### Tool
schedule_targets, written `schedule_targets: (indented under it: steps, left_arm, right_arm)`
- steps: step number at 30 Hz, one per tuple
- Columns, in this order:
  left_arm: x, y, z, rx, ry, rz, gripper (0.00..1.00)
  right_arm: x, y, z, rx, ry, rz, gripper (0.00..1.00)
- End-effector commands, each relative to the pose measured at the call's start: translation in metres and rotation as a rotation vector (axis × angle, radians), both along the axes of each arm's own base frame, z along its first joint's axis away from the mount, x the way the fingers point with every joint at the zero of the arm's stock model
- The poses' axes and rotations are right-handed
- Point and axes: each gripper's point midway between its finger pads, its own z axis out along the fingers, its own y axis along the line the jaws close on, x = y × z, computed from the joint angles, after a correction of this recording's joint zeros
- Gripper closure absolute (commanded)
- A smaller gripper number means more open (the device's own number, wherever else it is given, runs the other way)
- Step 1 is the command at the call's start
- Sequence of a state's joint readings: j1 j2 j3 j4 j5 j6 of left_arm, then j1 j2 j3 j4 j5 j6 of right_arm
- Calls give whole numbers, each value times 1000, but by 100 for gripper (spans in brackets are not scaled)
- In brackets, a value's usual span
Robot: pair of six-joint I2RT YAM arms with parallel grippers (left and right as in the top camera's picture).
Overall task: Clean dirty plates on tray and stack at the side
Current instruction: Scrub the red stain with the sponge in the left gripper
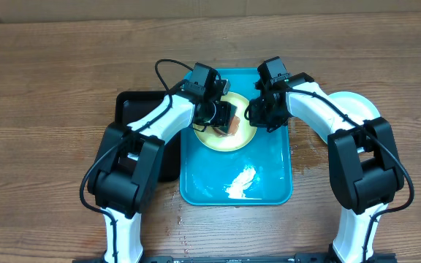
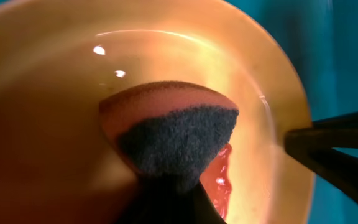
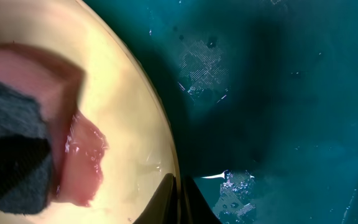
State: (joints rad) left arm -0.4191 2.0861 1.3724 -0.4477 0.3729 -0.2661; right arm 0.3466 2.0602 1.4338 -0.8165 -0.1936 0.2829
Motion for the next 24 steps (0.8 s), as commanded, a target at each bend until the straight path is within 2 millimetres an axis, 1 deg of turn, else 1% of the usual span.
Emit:
schedule_targets:
  steps: [1,2,4,6,7,9,11,12,19,23,24]
  left_arm:
    - [0,-28,26,-114,47,-65,96]
    - [14,-22,50,-87,1,-39,96]
    - [28,-14,79,-43,-66,-6,96]
    - [37,-5,105,1,-133,28,96]
    - [39,-1,115,21,-157,43,96]
    - [38,5,128,55,-186,64,96]
    - [33,9,124,91,-172,67,96]
    - [30,12,118,116,-157,69,96]
    - [16,36,55,303,-71,92,96]
    - [13,46,29,342,-16,117,96]
    - [15,52,22,368,-8,142,96]
  right_arm:
    - [-1,4,5,8,-17,29,96]
    - [-2,3,5,7,-17,29,96]
    - [-2,3,5,7,-17,29,96]
    - [-1,3,5,7,-17,29,96]
    - [-2,3,5,7,-17,29,96]
    - [-1,3,5,7,-18,29,96]
    - [-1,3,5,7,-18,29,96]
    - [-1,4,5,8,-19,29,96]
    - [0,4,5,9,-22,29,96]
    - [-1,4,5,8,-21,29,96]
    - [-1,4,5,8,-21,29,96]
